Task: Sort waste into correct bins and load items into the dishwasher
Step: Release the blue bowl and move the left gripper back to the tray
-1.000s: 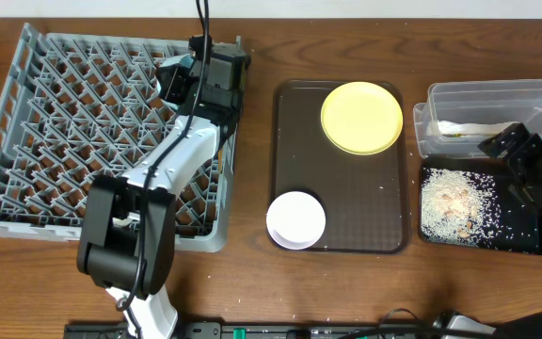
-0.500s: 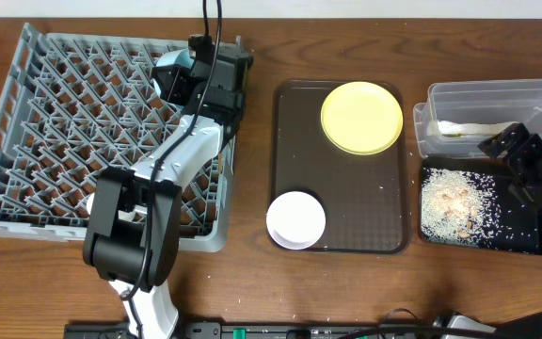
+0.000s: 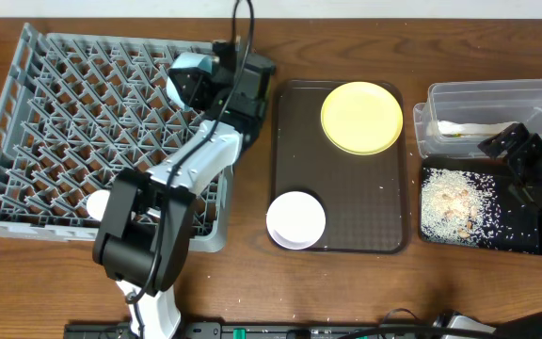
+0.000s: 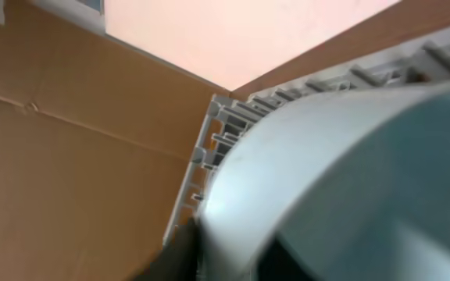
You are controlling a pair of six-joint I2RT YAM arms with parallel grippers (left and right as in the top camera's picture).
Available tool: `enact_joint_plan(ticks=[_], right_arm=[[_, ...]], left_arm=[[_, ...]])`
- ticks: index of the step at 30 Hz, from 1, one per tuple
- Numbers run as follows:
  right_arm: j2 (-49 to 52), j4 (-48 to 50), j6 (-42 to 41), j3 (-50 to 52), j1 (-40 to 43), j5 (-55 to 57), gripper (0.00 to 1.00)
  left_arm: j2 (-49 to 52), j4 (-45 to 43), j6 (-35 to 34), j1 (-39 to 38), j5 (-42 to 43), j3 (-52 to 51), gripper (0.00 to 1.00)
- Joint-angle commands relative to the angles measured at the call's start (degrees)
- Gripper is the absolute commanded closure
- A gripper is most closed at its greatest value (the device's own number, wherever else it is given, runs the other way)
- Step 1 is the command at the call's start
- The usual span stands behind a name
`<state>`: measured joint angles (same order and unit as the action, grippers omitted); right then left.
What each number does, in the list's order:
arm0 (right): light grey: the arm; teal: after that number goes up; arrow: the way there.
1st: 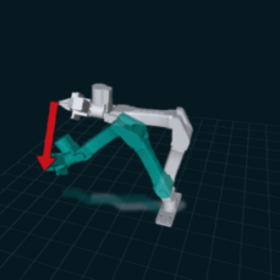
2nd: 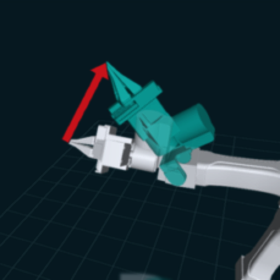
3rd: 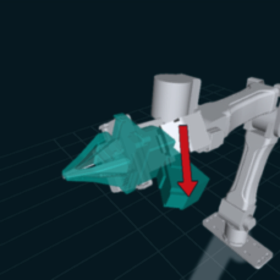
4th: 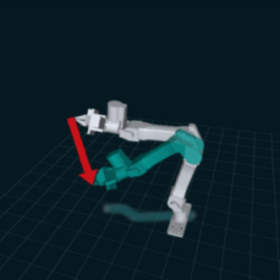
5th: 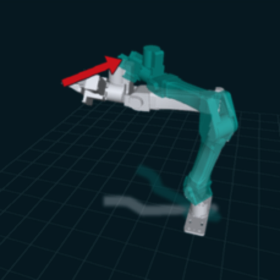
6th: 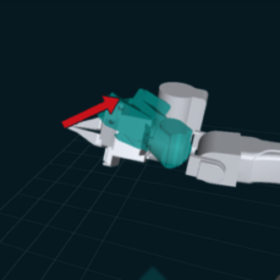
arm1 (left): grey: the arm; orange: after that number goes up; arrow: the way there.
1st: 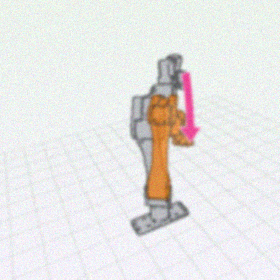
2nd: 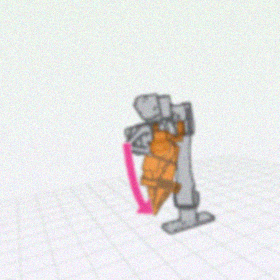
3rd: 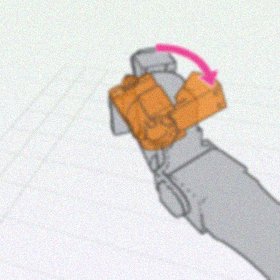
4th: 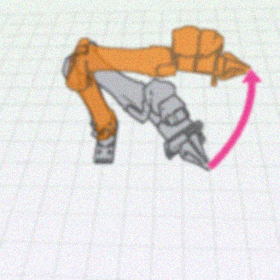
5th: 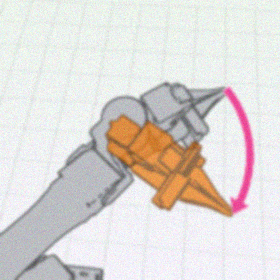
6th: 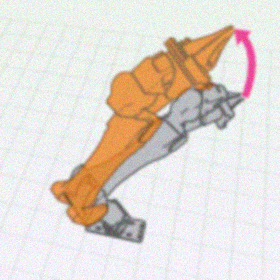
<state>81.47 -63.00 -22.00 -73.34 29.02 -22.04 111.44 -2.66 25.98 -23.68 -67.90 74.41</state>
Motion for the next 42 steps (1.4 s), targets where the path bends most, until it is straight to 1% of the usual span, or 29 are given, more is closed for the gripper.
enact_joint_plan(ticks=[1,2,6,16,21,23,25,26,30,32,37,38,40,42], right_arm=[[-0.83,-0.02,-0.46,-0.74,0.22,0.04,0.01],[-0.83,-0.02,-0.46,-0.74,0.22,0.04,0.01],[-0.83,-0.02,-0.46,-0.74,0.22,0.04,0.01],[-0.83,-0.02,-0.46,-0.74,0.22,0.04,0.01],[-0.83,-0.02,-0.46,-0.74,0.22,0.04,0.01],[-0.83,-0.02,-0.46,-0.74,0.22,0.04,0.01],[-0.83,-0.02,-0.46,-0.74,0.22,0.04,0.01],[-0.83,-0.02,-0.46,-0.74,0.22,0.04,0.01],[-0.83,-0.02,-0.46,-0.74,0.22,0.04,0.01],[-0.83,-0.02,-0.48,-0.74,0.22,0.04,0.01],[-0.83,-0.02,-0.46,-0.74,0.22,0.04,0.01],[-0.83,-0.02,-0.46,-0.74,0.22,0.04,0.01],[-0.83,-0.02,-0.46,-0.74,0.22,0.04,0.01],[-0.83,-0.02,-0.46,-0.74,0.22,0.04,0.01]], left_arm=[[1.97,0.44,-0.31,-2.05,2.25,0.02,0.64],[1.97,0.46,-0.31,-2.38,2.25,0.02,0.62],[1.97,1.33,-0.68,-3.32,2.27,0.02,0.61],[1.92,10.51,-9.49,-4.09,5.57,0.02,0.60],[1.31,11.43,-11.78,-6.73,7.04,0.02,0.50],[0.94,12.52,-12.07,-8.04,10.19,0.02,0.46],[0.50,14.47,-14.99,-9.40,13.38,0.02,0.37],[0.22,15.87,-16.61,-9.99,15.02,0.02,0.35],[-2.16,20.72,-21.75,-12.07,23.26,0.02,0.35],[-4.22,22.51,-24.52,-12.94,28.72,0.02,0.34],[-13.66,28.70,-30.01,-14.82,46.53,0.04,0.34],[-15.91,30.21,-31.12,-14.99,50.25,0.04,0.39],[-20.33,34.03,-32.79,-14.95,58.42,0.04,0.54],[-23.23,38.27,-34.14,-14.80,64.19,0.02,0.71]])
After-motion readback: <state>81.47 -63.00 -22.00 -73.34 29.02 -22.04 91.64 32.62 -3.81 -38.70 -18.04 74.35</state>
